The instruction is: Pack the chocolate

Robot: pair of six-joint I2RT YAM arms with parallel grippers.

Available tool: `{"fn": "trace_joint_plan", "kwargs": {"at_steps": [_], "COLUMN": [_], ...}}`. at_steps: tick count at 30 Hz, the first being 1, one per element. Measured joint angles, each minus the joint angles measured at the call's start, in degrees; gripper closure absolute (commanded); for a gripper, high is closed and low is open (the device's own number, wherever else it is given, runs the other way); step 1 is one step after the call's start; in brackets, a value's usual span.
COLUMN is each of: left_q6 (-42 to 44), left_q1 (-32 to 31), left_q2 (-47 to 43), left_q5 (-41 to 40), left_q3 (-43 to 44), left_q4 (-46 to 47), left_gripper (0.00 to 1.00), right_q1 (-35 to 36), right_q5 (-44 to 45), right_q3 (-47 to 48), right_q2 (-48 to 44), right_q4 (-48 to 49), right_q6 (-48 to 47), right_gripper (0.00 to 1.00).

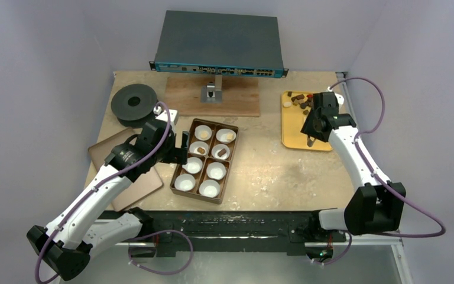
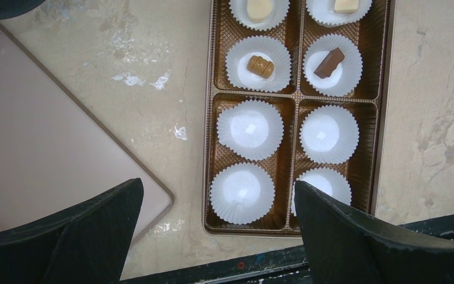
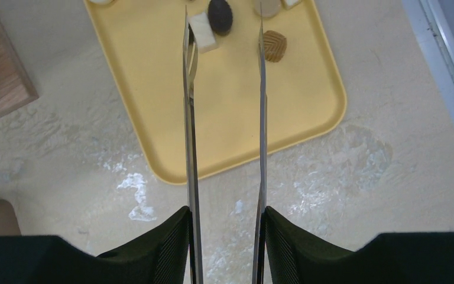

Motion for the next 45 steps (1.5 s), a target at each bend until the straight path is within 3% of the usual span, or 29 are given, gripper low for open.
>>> {"fn": "trace_joint_plan", "kwargs": {"at_steps": [6,26,45], "left_q6": [0.0,0.02,0.02], "left_q1": [0.0,0.0,0.0], "left_q2": [-0.02,-0.42,-0.42], "left_q5": [0.46,1.29,1.29], "left_q3": [-0.04,-0.07,-0.07], "left_q4": [0.02,0.02,0.02], "left_gripper": [0.0,0.0,0.0], "right_q1": [-4.31,-8.63,-10.88], "right_q5": [0.09,-3.17,-6.36], "right_q3": [-1.73,-4.85,-7.69], "right_q2": [-0.81,0.59,0.31], "right_q4": [0.42,4.04,6.21], "right_q6": [-0.42,-0.37,-0.35], "right_gripper": [0.52,0.53,0.71]}}
